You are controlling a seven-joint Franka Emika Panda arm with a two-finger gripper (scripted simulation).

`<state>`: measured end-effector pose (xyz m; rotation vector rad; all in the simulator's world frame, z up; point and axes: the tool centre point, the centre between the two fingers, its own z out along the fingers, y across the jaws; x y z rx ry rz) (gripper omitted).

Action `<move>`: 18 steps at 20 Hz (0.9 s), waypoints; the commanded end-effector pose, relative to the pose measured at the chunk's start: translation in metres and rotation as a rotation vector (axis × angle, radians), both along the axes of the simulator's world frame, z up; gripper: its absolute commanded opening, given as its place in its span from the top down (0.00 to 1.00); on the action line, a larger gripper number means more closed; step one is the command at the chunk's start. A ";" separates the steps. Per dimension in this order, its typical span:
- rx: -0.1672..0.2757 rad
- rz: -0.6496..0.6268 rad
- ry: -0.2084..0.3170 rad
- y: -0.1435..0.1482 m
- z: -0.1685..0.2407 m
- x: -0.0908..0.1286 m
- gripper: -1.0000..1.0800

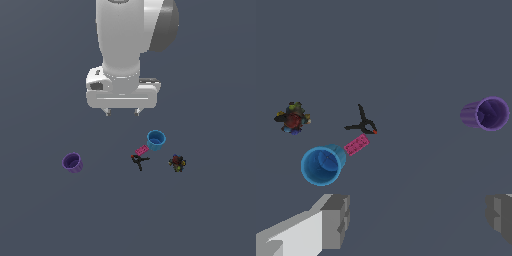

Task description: Pick up a designated object from a clutter of objects.

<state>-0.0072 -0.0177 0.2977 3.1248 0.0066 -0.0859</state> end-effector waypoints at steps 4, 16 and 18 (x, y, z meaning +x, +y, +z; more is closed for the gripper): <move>-0.003 0.015 0.004 0.003 0.000 -0.001 0.38; -0.005 0.062 0.014 0.005 -0.004 0.001 0.38; -0.003 0.077 0.016 0.003 -0.006 0.004 0.38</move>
